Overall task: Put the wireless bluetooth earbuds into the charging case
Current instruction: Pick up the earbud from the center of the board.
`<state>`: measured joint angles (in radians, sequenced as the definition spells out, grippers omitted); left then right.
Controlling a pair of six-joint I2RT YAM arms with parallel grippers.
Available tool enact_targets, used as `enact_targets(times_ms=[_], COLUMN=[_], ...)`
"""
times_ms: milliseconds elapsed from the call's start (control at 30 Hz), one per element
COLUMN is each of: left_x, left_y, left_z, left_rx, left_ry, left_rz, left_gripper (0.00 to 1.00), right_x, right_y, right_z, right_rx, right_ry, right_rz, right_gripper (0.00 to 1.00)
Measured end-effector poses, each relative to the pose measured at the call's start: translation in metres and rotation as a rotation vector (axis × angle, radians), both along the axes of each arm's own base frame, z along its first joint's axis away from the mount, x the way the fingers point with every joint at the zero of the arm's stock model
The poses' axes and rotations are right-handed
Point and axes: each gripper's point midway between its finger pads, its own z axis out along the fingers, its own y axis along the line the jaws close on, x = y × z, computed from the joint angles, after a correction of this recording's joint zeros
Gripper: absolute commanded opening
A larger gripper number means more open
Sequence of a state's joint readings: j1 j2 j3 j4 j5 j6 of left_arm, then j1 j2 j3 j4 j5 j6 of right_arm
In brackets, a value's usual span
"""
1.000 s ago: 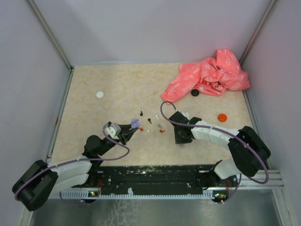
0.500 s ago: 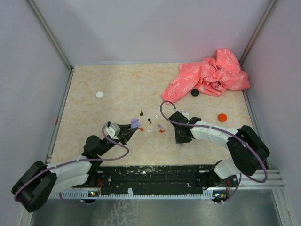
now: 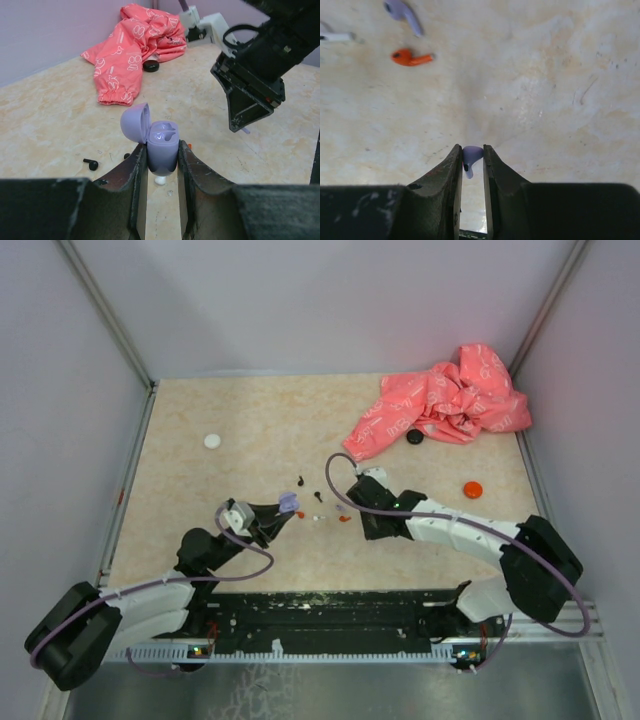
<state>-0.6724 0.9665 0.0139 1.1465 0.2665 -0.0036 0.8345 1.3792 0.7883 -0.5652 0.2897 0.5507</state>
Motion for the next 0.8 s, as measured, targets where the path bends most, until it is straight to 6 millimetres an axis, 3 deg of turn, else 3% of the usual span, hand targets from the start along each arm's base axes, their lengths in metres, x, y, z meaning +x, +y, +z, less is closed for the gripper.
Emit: enact_targets(times_ms=[233,400,633,800], left_x=[-0.002,-0.004,-0.009,-0.013], left_y=[0.0,-0.002,-0.009,-0.014], left_z=[0.016,0.027,0.032,0.043], left_rx=[-0.039,-0.067,-0.081,-0.106], left_ry=[-0.052,-0.094,-0.138,-0.185], left_rz=[-0.009,-0.021,-0.075,-0.107], left_gripper=[0.01,0.01,0.01,0.01], right_x=[0.034,0.047,0.045,0.032], right_y=[0.042,0.062,0.094,0.11], right_z=[0.079,0.132,0.191,0.238], right_rx=[0.167,0.296,0.484,0.633], right_ry=[-0.244,-0.4,-0.559,-0.677], right_rz=[0.111,0.198,0.354,0.475], right_gripper=[0.17,0.18,0.18,0.18])
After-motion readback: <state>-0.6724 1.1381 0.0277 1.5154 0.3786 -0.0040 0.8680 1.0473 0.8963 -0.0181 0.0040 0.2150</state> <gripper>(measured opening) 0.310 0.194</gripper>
